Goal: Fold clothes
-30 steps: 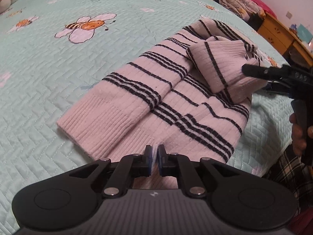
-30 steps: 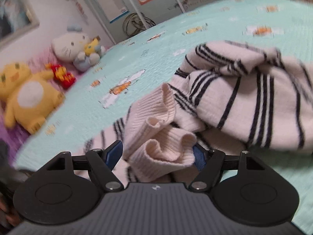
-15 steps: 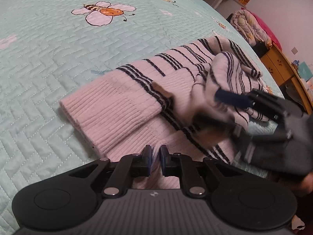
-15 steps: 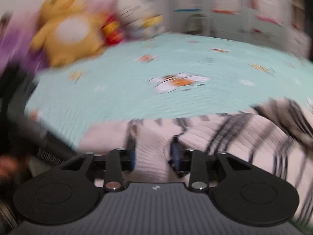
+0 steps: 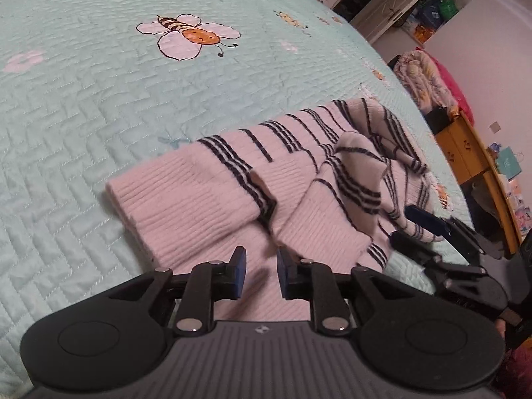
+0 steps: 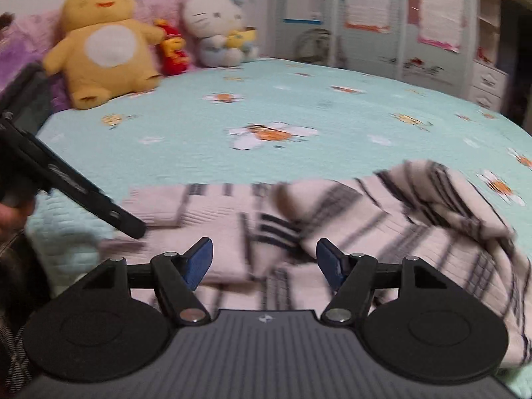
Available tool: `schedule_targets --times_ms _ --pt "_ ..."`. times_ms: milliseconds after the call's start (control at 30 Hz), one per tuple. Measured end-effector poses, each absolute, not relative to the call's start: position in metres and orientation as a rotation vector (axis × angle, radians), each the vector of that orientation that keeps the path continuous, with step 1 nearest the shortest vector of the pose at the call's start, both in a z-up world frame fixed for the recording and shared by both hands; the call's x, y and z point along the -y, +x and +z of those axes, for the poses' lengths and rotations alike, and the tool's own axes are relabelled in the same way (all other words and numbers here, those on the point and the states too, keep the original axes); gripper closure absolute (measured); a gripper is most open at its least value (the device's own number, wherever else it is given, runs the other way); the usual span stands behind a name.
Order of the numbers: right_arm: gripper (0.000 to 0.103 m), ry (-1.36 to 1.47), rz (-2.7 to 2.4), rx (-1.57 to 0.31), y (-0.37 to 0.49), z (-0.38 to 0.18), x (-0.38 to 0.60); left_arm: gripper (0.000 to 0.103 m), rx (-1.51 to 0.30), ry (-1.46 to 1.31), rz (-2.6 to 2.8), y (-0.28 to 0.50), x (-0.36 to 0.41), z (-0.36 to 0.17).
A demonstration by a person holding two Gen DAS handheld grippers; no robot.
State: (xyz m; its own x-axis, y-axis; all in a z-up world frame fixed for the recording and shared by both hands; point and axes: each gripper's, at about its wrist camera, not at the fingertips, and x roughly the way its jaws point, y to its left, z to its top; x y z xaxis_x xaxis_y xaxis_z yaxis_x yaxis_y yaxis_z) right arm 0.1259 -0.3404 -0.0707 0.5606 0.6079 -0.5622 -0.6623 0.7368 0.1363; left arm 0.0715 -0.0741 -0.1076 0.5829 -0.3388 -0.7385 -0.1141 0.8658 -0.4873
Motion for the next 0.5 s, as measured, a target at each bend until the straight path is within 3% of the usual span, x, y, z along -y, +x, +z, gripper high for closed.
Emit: schedule_targets --times_ms 100,300,400,500 --pt "0.034 -0.051 0.677 -0.635 0.135 -0.072 0.36 0.071 -0.953 -0.487 -0.097 0.083 0.082 -0.111" --pt "0.034 -0.162 0.64 -0.595 0.135 -0.077 0.371 0.068 -0.991 -0.396 -0.077 0.099 0.1 -0.121" --pt "0.034 -0.127 0.591 -0.586 0.145 -0.075 0.383 0.073 -0.993 -0.36 -0.078 0.102 0.104 -0.118" --pt "0.034 -0.018 0.498 -0.582 0.163 -0.072 0.417 0.09 -1.001 -0.365 -0.092 0.104 0.102 -0.119"
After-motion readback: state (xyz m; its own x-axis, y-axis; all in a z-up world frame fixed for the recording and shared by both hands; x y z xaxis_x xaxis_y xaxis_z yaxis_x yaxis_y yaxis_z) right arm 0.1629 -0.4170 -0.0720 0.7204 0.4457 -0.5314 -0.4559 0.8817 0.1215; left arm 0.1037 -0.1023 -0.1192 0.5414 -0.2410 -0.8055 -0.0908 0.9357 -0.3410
